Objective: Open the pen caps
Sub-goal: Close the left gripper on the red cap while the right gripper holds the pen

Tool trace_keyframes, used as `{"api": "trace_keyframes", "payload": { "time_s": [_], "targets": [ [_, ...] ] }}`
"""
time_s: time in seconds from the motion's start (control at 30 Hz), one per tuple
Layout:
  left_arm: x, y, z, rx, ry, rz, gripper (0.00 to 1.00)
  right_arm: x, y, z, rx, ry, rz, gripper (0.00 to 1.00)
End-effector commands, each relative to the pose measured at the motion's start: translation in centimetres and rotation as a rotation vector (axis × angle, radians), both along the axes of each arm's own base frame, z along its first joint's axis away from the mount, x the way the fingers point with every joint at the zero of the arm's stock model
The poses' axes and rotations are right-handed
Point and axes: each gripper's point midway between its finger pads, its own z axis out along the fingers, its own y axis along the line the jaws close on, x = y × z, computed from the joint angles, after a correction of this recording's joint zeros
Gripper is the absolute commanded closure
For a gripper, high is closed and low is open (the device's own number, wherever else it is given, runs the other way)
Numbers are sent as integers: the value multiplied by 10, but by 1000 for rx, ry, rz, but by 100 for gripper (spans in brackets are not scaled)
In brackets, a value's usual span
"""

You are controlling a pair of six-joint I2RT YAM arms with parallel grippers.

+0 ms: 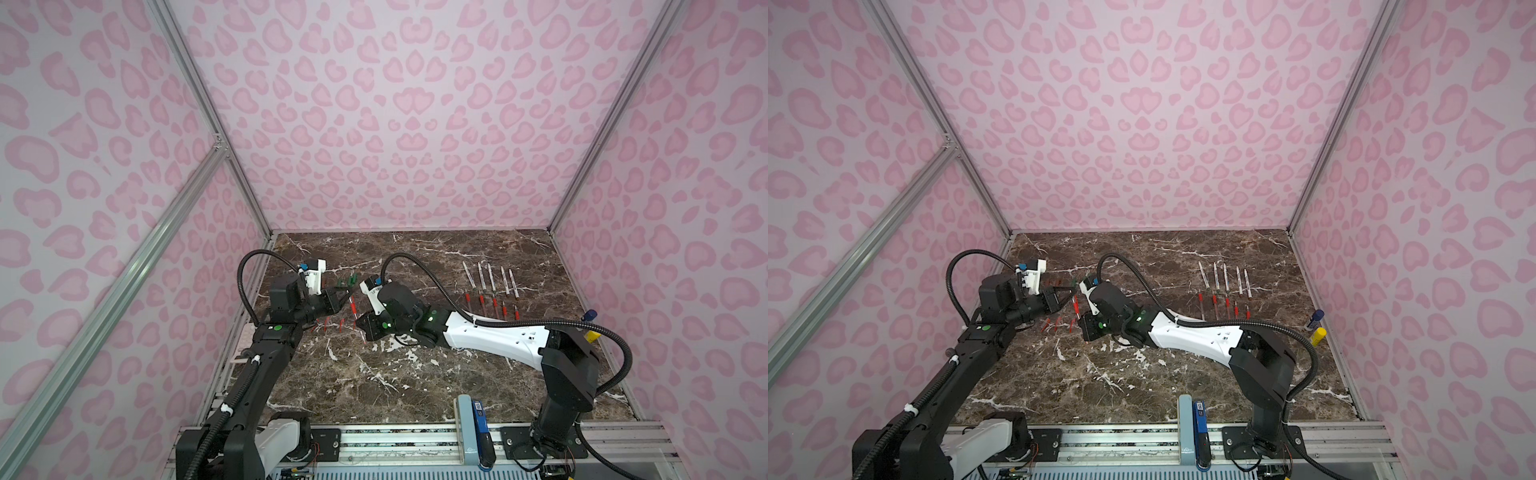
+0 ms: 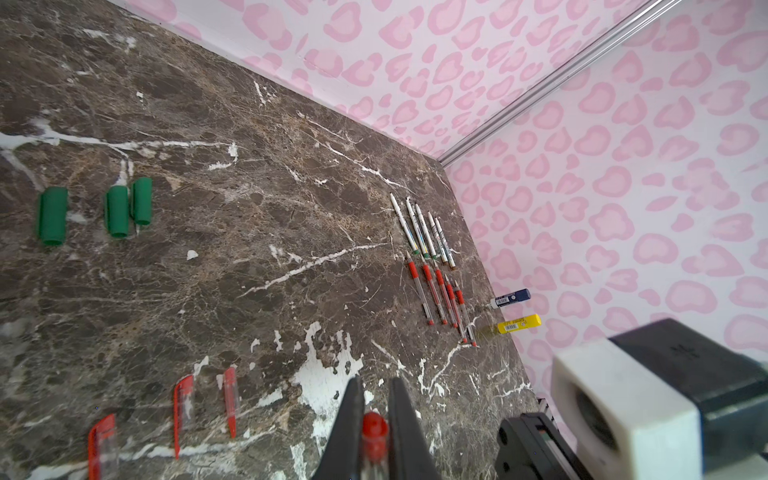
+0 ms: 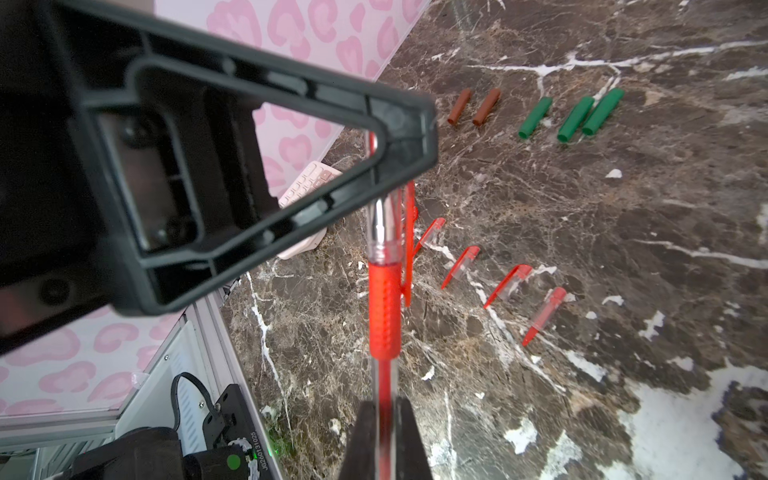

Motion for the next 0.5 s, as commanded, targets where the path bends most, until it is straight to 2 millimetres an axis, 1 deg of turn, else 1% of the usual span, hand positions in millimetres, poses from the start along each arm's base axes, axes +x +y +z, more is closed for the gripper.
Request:
{"api": "trace_keyframes", "payload": {
  "time_s": [0.0,0.07,0.1,0.2,0.27,0.3,0.43,0.47],
  "targets": [
    [3,2,5,16,-26,9,97,6,6,6,19,-33,4,87],
    [3,2,7,6,-37,9,97,8,8,5,32,-39,7,79],
    [3,1,7,2,-38,5,97,9,9,3,24,-36,10,77],
    [3,1,8,4,-24,4,97,16,10,-1,-9,-34,12,75],
    [3,1,9,0,-29,6,97,20,11,-1,1,-39,9,76],
    [2,0,9,-5,-37,5,97,21,11,-4,4,-35,12,79],
    [3,4,10,17,-31,13,97,21,9,-13,-23,-7,12,98],
    [3,4,11,24,-35,16,97,18,8,-15,-15,-3,12,100]
  ]
}}
